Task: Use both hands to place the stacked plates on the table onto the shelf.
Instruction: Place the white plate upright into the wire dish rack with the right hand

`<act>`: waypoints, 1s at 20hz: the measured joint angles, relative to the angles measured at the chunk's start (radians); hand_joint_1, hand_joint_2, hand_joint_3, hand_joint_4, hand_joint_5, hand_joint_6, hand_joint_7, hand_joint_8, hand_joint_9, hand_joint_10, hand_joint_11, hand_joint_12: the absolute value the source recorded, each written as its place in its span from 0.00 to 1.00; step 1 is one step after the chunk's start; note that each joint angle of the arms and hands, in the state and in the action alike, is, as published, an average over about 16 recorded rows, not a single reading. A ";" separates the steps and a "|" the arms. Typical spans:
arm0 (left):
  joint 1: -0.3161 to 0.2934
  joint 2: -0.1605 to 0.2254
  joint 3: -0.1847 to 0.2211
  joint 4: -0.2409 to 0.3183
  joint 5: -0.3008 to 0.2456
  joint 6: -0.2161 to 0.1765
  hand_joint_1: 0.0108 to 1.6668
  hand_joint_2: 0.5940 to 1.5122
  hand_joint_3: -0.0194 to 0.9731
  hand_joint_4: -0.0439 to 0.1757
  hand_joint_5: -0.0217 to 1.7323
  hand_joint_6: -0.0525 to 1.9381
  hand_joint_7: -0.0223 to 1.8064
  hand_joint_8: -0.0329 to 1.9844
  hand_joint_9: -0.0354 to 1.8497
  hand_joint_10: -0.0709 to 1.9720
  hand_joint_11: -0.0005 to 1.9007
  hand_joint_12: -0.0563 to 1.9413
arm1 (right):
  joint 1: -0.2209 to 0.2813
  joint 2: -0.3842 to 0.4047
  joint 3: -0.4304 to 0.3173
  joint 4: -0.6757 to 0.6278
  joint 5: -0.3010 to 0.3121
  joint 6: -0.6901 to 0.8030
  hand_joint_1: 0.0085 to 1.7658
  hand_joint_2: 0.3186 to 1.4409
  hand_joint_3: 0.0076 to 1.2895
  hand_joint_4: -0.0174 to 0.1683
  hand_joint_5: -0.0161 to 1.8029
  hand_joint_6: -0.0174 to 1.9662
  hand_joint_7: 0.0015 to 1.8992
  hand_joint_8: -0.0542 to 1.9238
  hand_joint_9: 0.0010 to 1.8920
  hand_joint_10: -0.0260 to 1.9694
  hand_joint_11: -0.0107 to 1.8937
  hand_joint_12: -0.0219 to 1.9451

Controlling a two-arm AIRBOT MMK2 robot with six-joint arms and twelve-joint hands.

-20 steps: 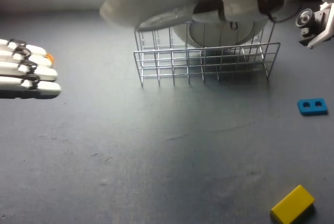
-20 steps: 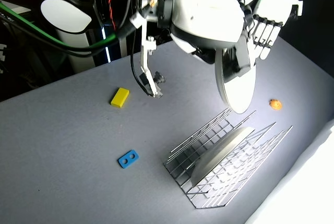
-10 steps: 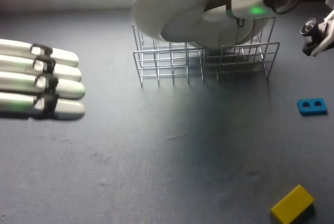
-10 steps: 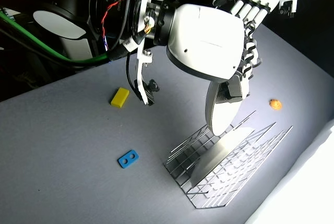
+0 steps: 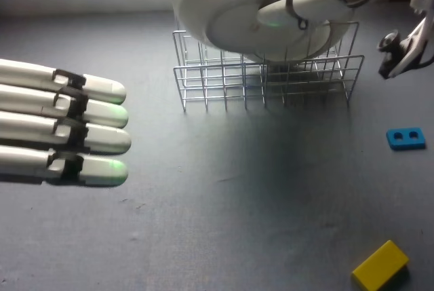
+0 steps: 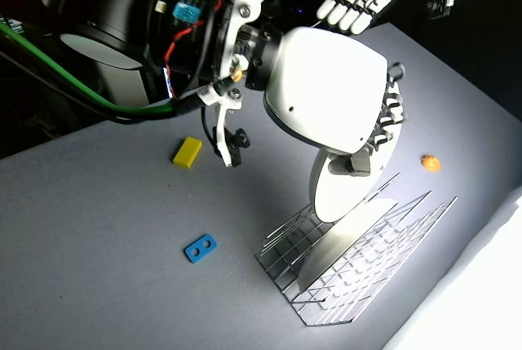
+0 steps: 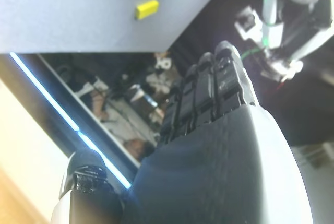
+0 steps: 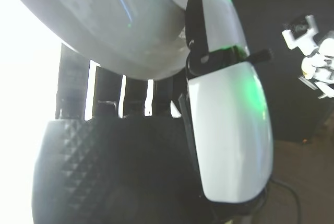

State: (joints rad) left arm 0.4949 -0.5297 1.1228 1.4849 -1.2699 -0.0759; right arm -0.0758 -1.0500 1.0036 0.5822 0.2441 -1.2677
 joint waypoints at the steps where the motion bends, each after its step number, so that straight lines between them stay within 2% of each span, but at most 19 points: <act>1: -0.005 0.003 -0.004 0.001 -0.003 0.000 0.00 0.52 0.04 0.21 0.02 0.03 0.02 0.02 0.03 0.04 0.01 0.03 | -0.002 -0.005 0.006 0.014 -0.002 0.000 0.67 0.66 0.00 0.06 0.45 0.54 0.53 0.60 0.63 0.35 0.51 0.60; 8: -0.026 -0.002 -0.004 0.002 -0.019 0.000 0.00 0.52 0.04 0.21 0.02 0.04 0.02 0.02 0.03 0.04 0.01 0.03 | -0.021 -0.037 0.049 0.082 -0.016 0.004 0.68 0.66 0.00 0.06 0.46 0.53 0.53 0.59 0.63 0.35 0.51 0.60; 16: -0.036 -0.024 0.010 0.008 -0.065 -0.001 0.00 0.52 0.04 0.21 0.02 0.04 0.02 0.02 0.03 0.04 0.01 0.03 | -0.046 -0.065 0.092 0.092 -0.028 0.013 0.69 0.68 0.00 0.05 0.46 0.53 0.53 0.57 0.63 0.32 0.52 0.59; 20: -0.032 -0.031 0.009 0.011 -0.087 0.012 0.00 0.52 0.04 0.22 0.02 0.04 0.02 0.02 0.03 0.04 0.01 0.03 | -0.058 -0.078 0.113 0.092 -0.033 0.016 0.70 0.68 0.00 0.05 0.45 0.53 0.54 0.57 0.64 0.31 0.52 0.58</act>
State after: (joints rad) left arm 0.4626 -0.5611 1.1320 1.4960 -1.3569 -0.0641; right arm -0.1334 -1.1281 1.1162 0.6738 0.2114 -1.2516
